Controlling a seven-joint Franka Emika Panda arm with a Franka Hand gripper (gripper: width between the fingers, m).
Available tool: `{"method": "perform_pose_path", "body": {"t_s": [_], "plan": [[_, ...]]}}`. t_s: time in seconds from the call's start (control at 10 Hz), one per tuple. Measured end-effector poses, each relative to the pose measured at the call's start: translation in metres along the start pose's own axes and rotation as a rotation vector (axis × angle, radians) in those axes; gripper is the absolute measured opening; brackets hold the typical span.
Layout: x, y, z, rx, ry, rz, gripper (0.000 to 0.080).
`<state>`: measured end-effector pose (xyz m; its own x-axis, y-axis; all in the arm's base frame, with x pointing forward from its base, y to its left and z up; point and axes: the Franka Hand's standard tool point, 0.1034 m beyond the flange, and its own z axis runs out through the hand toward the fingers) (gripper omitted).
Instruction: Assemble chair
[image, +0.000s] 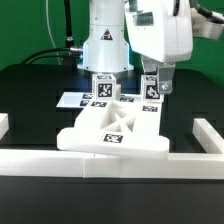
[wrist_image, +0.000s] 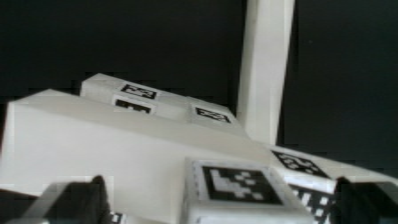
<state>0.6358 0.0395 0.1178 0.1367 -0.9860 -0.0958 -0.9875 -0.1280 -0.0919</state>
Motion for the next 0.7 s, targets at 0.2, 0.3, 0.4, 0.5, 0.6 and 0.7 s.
{"method": "perform_pose_path", "body": {"t_s": [0.2, 0.3, 0.4, 0.5, 0.6, 0.7], "plan": [[0.0028, -0.0017, 0.0008, -0.002, 0.006, -0.212, 0.0647], [0.0030, -0.0016, 0.0009, -0.003, 0.007, -0.259, 0.0647], [0.0032, -0.0015, 0.0010, -0.003, 0.007, -0.352, 0.0649], [0.0033, -0.0015, 0.0010, -0.004, 0.007, -0.432, 0.0649], [0.0033, -0.0014, 0.0011, -0.005, 0.007, -0.512, 0.0649], [0.0041, -0.0003, 0.0019, -0.026, 0.031, -0.641, 0.0649]]}}
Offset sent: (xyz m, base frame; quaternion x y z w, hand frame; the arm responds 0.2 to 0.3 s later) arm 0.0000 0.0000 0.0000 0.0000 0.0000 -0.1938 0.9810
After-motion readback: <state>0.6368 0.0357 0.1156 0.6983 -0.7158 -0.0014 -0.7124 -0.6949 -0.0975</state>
